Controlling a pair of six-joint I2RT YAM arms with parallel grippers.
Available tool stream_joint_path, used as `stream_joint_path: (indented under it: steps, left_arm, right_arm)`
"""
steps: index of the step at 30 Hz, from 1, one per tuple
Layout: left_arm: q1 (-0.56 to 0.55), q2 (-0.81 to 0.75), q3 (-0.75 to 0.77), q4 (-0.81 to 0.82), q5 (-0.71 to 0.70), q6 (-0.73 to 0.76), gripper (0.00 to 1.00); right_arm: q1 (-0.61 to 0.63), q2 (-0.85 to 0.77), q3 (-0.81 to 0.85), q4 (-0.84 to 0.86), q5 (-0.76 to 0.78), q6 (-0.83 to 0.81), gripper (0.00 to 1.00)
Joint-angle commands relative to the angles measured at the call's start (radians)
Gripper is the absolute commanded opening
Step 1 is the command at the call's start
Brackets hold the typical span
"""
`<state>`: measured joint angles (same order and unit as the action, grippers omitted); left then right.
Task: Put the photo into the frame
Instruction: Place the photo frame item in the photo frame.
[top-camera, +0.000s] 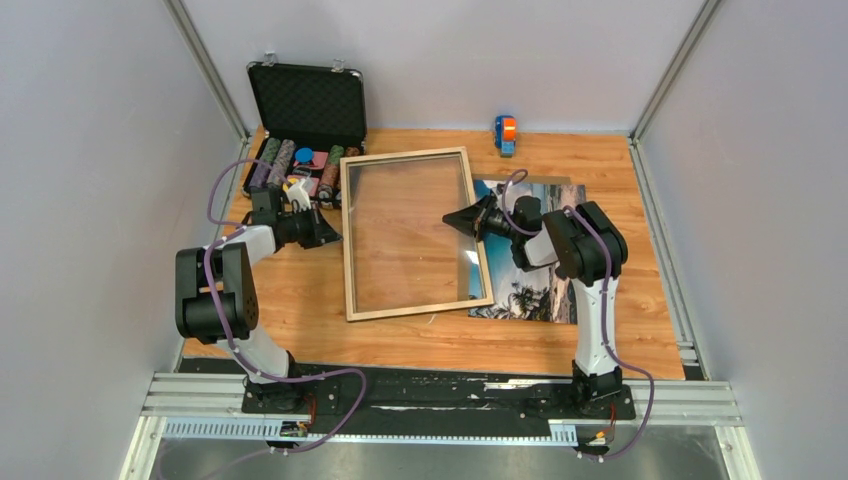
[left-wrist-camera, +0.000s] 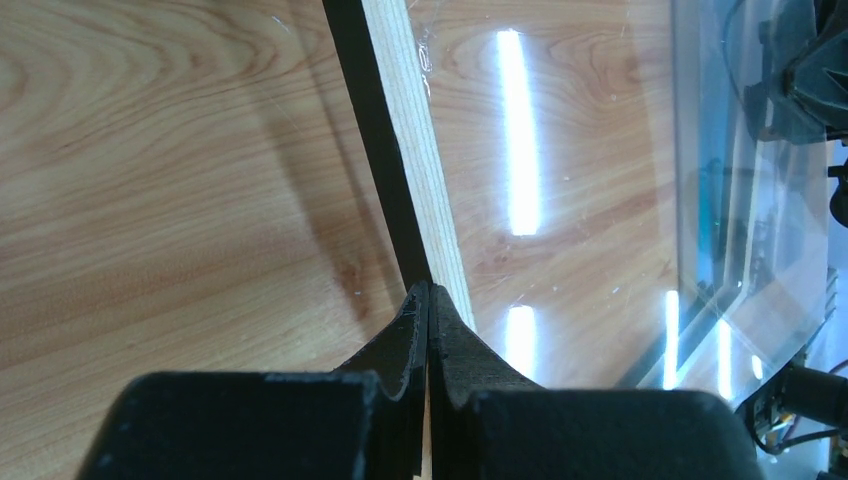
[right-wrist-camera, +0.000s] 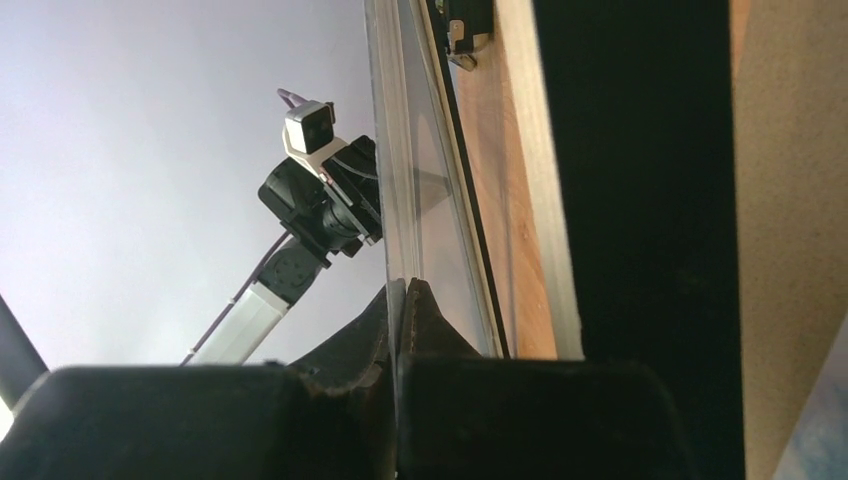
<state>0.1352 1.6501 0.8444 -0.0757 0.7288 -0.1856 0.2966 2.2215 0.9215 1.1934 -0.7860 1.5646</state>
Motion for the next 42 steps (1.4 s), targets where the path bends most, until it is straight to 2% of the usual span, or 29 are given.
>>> stream_joint_path:
  steps: [1, 5, 16, 21, 42]
  left_arm:
    - [0.004, -0.002, -0.007, -0.041, -0.032, 0.008, 0.00]
    - [0.003, -0.007, -0.005, -0.045, -0.032, 0.008, 0.00]
    - [0.004, -0.014, -0.002, -0.047, -0.033, 0.009, 0.00]
    - [0.004, -0.010, -0.001, -0.050, -0.033, 0.011, 0.00]
    - [0.004, -0.012, 0.002, -0.052, -0.025, 0.011, 0.00]
  right_arm:
    - [0.013, 0.004, 0.037, -0.101, -0.003, -0.118, 0.01]
    - [0.012, -0.015, 0.050, -0.189, -0.011, -0.186, 0.02]
    - [0.010, -0.058, 0.089, -0.347, -0.019, -0.321, 0.13]
    - [0.008, -0.063, 0.108, -0.403, -0.023, -0.359, 0.21]
    - [0.026, -0.074, 0.198, -0.607, -0.021, -0.510, 0.39]
